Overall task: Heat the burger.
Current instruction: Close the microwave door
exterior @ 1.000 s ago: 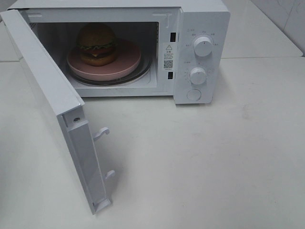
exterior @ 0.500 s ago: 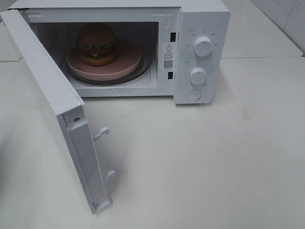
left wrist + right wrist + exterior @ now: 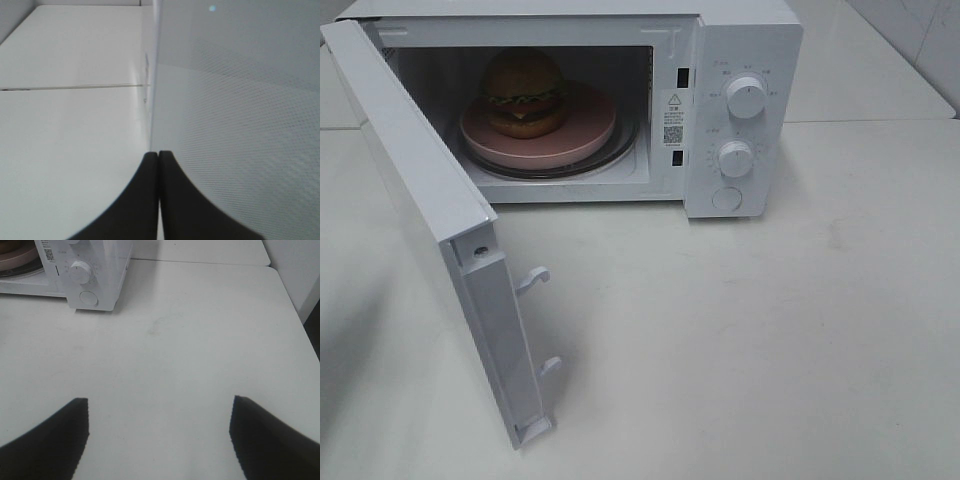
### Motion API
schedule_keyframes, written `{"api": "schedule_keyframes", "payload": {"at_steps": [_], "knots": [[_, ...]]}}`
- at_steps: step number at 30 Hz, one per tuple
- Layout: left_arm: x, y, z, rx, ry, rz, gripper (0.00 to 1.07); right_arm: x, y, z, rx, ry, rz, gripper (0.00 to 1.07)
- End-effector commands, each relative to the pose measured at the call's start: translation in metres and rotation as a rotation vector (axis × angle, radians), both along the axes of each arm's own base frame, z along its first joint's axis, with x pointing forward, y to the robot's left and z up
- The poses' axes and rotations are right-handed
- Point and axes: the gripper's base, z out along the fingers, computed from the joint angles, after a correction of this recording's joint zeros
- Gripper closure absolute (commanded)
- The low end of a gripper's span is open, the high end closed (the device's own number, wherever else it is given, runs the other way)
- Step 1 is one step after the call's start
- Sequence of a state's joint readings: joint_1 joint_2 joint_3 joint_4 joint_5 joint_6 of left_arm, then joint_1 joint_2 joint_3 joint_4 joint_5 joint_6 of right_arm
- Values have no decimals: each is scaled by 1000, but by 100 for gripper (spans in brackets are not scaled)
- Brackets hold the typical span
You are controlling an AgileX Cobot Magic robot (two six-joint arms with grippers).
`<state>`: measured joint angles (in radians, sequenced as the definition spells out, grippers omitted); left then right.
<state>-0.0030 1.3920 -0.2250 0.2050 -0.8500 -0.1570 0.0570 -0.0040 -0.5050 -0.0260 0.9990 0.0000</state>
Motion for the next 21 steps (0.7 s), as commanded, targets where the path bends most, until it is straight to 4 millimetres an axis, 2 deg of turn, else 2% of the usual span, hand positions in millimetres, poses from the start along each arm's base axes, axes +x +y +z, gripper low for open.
{"api": "schedule_keyframes", "payload": {"at_steps": [1, 4, 10, 12, 18, 20, 21], "knots": [[4, -16, -4, -28, -41, -43, 107, -4, 0, 0, 6, -32, -13, 32], [4, -18, -6, -31, -41, -42, 107, -4, 0, 0, 6, -32, -13, 32], [5, -35, -14, -27, -29, -65, 107, -4, 0, 0, 7, -32, -14, 32], [5, -47, -18, -38, -45, -98, 107, -4, 0, 0, 7, -32, -14, 32], [8, -58, -25, -36, -26, -135, 107, -4, 0, 0, 7, -32, -14, 32], [15, -72, -25, -33, -31, -177, 107, -4, 0, 0, 7, -32, -14, 32], [15, -72, -25, -33, -31, -177, 107, -4, 0, 0, 7, -32, -14, 32]]}}
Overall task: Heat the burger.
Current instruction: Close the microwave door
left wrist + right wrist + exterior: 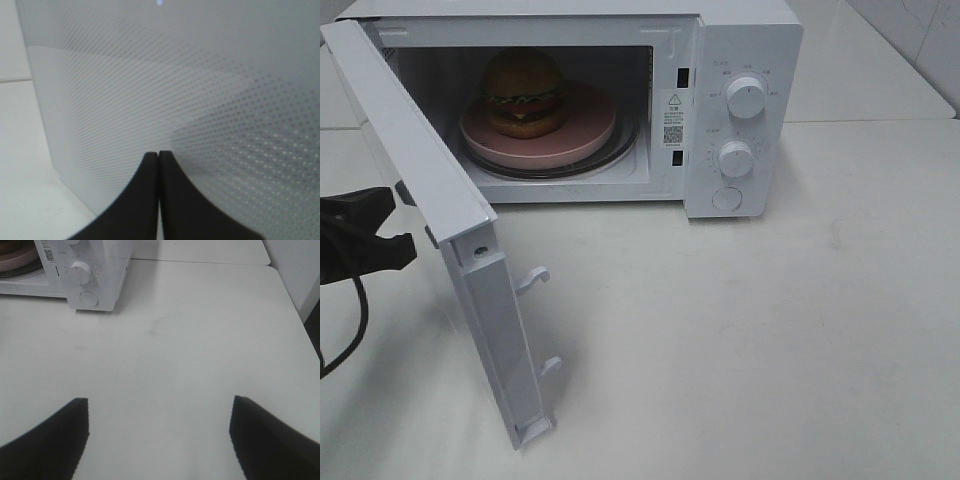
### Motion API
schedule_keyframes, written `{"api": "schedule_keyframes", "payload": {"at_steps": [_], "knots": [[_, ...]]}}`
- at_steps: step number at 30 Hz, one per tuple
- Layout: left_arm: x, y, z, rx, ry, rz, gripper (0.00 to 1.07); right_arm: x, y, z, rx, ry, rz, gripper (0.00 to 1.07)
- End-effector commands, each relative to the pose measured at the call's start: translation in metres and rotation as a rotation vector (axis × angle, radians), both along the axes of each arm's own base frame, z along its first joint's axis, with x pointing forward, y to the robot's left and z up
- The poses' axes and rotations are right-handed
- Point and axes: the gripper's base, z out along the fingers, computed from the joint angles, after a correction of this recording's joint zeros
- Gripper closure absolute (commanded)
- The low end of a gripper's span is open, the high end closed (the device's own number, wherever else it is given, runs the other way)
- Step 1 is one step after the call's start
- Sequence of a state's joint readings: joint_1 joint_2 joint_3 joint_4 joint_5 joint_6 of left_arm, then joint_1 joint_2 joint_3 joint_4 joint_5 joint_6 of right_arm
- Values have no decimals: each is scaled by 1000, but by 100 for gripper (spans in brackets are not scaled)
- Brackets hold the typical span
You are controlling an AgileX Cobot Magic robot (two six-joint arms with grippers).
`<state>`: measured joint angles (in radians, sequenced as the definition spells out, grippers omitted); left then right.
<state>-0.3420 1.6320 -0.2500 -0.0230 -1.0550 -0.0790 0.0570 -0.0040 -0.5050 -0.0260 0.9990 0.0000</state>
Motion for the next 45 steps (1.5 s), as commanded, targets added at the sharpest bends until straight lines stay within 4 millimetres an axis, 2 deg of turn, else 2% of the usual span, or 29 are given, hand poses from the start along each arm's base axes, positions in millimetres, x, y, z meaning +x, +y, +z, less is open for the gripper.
{"api": "schedule_keyframes", "payload": {"at_steps": [1, 2, 14, 19, 20, 37, 45], "knots": [[9, -14, 5, -9, -41, -28, 107, -4, 0, 0, 7, -32, -14, 32], [12, -23, 6, -1, -34, -36, 107, -4, 0, 0, 7, -32, -14, 32], [34, -70, 12, -4, -54, -65, 107, -4, 0, 0, 7, -32, -14, 32], [48, -90, 15, -6, -42, -89, 107, -4, 0, 0, 7, -32, -14, 32], [56, -97, 16, -2, -40, -97, 107, -4, 0, 0, 7, -32, -14, 32], [107, -134, 32, -58, -41, -95, 107, -4, 0, 0, 6, -32, -13, 32], [119, -143, 34, -70, -43, -97, 107, -4, 0, 0, 6, -32, -13, 32]]}}
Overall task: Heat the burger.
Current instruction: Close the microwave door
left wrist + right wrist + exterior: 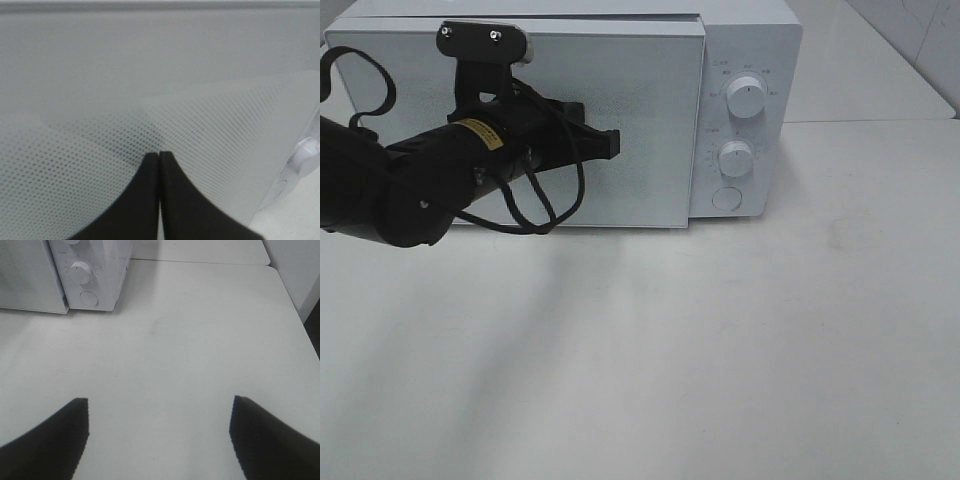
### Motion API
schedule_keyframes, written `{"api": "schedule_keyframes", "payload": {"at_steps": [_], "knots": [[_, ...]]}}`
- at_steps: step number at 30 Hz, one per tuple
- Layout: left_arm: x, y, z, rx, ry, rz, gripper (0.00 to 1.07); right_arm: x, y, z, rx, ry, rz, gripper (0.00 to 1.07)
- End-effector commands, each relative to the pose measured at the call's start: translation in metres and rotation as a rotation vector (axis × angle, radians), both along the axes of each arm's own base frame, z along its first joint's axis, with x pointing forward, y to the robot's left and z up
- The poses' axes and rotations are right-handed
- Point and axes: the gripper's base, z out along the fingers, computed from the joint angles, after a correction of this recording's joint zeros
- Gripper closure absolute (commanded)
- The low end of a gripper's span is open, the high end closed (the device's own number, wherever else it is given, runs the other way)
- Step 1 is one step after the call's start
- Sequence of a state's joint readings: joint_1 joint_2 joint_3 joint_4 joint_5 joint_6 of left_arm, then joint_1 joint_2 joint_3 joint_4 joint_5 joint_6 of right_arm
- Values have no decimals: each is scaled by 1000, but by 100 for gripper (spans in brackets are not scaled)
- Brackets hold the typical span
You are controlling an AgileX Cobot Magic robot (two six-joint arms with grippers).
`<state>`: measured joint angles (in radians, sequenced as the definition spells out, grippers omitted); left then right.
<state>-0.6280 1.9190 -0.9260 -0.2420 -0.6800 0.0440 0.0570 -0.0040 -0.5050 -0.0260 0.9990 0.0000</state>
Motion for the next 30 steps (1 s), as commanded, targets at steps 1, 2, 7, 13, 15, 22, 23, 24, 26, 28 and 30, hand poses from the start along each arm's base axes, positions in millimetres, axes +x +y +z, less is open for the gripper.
{"api": "schedule_keyframes", "payload": {"at_steps": [1, 2, 7, 13, 15, 22, 23, 24, 26, 28, 30], "knots": [[19, -3, 10, -55, -44, 48, 107, -4, 0, 0, 7, -32, -14, 32], [24, -7, 12, -62, -53, 47, 107, -4, 0, 0, 7, -32, -14, 32], [32, -13, 16, -74, -72, 43, 107, -4, 0, 0, 7, -32, -14, 32], [33, -16, 18, -64, -86, 21, 107, -4, 0, 0, 7, -32, -14, 32], [33, -16, 18, -64, -86, 22, 107, -4, 0, 0, 7, -32, -14, 32], [23, -21, 29, -25, -4, -32, 107, -4, 0, 0, 7, -32, -14, 32], [23, -21, 29, -25, -4, -32, 107, -4, 0, 0, 7, -32, -14, 32], [20, -21, 30, -16, 25, -38, 107, -4, 0, 0, 7, -32, -14, 32], [16, -20, 30, 7, 80, -49, 106, -4, 0, 0, 7, -32, -14, 32], [11, -19, 30, 42, 159, -67, 99, -4, 0, 0, 7, -32, -14, 32], [0, -16, 31, 99, 294, -98, 68, -4, 0, 0, 7, -32, -14, 32]]}}
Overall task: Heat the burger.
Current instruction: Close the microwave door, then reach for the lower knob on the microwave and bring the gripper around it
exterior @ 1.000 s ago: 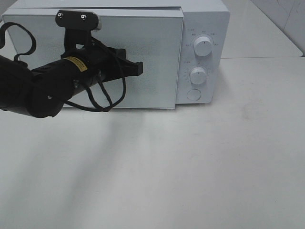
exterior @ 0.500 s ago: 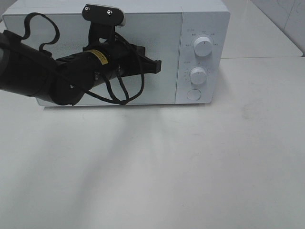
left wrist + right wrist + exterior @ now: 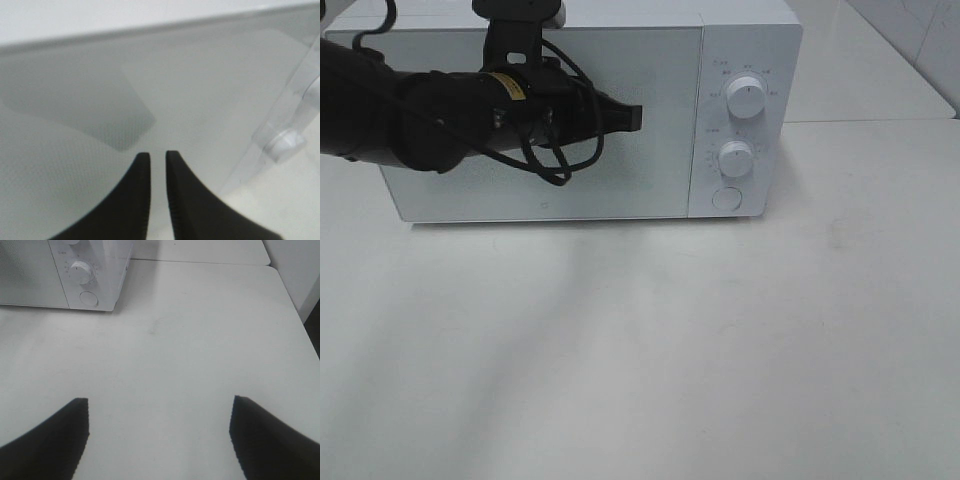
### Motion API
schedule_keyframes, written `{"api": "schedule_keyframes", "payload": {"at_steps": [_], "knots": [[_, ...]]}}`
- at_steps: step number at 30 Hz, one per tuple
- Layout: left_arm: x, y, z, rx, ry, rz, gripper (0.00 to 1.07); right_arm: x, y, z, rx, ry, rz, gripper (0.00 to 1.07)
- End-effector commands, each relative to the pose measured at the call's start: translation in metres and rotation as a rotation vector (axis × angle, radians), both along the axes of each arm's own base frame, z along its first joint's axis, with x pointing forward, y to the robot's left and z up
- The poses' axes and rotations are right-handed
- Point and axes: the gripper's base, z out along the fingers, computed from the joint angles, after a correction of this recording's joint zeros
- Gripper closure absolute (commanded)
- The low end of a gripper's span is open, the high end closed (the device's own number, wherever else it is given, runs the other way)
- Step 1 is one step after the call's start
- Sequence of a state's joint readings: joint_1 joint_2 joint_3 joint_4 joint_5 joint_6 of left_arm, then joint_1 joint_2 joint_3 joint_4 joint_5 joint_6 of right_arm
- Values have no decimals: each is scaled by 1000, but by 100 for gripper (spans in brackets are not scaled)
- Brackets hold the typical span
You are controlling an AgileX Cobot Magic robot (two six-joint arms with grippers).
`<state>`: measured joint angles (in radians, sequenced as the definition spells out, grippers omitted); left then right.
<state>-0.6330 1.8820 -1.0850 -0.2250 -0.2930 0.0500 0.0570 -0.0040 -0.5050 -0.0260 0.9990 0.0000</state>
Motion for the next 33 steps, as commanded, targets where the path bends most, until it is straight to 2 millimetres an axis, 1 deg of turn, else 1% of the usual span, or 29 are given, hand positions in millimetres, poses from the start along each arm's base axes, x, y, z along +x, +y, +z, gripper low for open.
{"api": "schedule_keyframes", "payload": {"at_steps": [1, 2, 3, 4, 5, 6, 7, 8, 10, 11, 12, 13, 14, 15, 16, 18, 19, 20, 21, 23, 24, 26, 27, 28, 29, 30, 31, 32, 33], "knots": [[-9, 3, 5, 34, 119, -16, 68, -4, 0, 0, 7, -32, -14, 32], [-14, 5, 7, 41, 188, -18, 39, -4, 0, 0, 7, -32, -14, 32], [-14, 5, 7, 41, 188, -18, 39, -4, 0, 0, 7, -32, -14, 32], [-18, 6, 8, 47, 231, -19, 23, -4, 0, 0, 7, -32, -14, 32], [-25, 8, 8, 73, 312, -31, 5, -4, 0, 0, 7, -32, -14, 32], [-25, 8, 8, 73, 312, -31, 5, -4, 0, 0, 7, -32, -14, 32], [-32, 11, 9, 106, 379, -49, 6, -4, 0, 0, 7, -32, -14, 32], [-32, 11, 9, 106, 379, -49, 6, -4, 0, 0, 7, -32, -14, 32], [-44, 15, 14, 147, 481, -74, 6, -4, 0, 0, 7, -32, -14, 32], [-44, 15, 14, 147, 481, -74, 6, -4, 0, 0, 7, -32, -14, 32], [-48, 17, 16, 161, 507, -83, 6, -4, 0, 0, 7, -32, -14, 32], [-57, 20, 20, 196, 567, -104, 6, -4, 0, 0, 7, -32, -14, 32], [-57, 20, 20, 196, 567, -104, 6, -4, 0, 0, 7, -32, -14, 32], [-64, 24, 25, 231, 599, -125, 6, -4, 0, 0, 7, -32, -14, 32], [-64, 24, 25, 231, 599, -125, 6, -4, 0, 0, 7, -32, -14, 32], [-75, 30, 35, 258, 645, -147, 6, -4, 0, 0, 7, -32, -14, 32], [-75, 30, 35, 258, 645, -147, 6, -4, 0, 0, 7, -32, -14, 32], [-82, 35, 43, 278, 672, -161, 6, -4, 0, 0, 7, -32, -14, 32], [-82, 35, 43, 278, 672, -161, 6, -4, 0, 0, 7, -32, -14, 32], [-89, 44, 55, 286, 689, -161, 6, -4, 0, 0, 7, -32, -14, 32], [-89, 44, 55, 286, 689, -161, 6, -4, 0, 0, 7, -32, -14, 32], [-89, 62, 67, 269, 717, -116, 6, -4, 0, 0, 7, -32, -14, 32], [-89, 62, 67, 269, 717, -116, 6, -4, 0, 0, 7, -32, -14, 32], [-88, 78, 75, 259, 726, -81, 6, -4, 0, 0, 7, -32, -14, 32], [-88, 78, 75, 259, 726, -81, 6, -4, 0, 0, 7, -32, -14, 32], [-88, 87, 80, 254, 731, -58, 6, -4, 0, 0, 7, -32, -14, 32], [-88, 105, 88, 257, 740, -14, 6, -4, 0, 0, 7, -32, -14, 32], [-88, 105, 88, 257, 740, -14, 6, -4, 0, 0, 7, -32, -14, 32], [-88, 126, 96, 254, 749, 41, 6, -4, 0, 0, 7, -32, -14, 32]]}}
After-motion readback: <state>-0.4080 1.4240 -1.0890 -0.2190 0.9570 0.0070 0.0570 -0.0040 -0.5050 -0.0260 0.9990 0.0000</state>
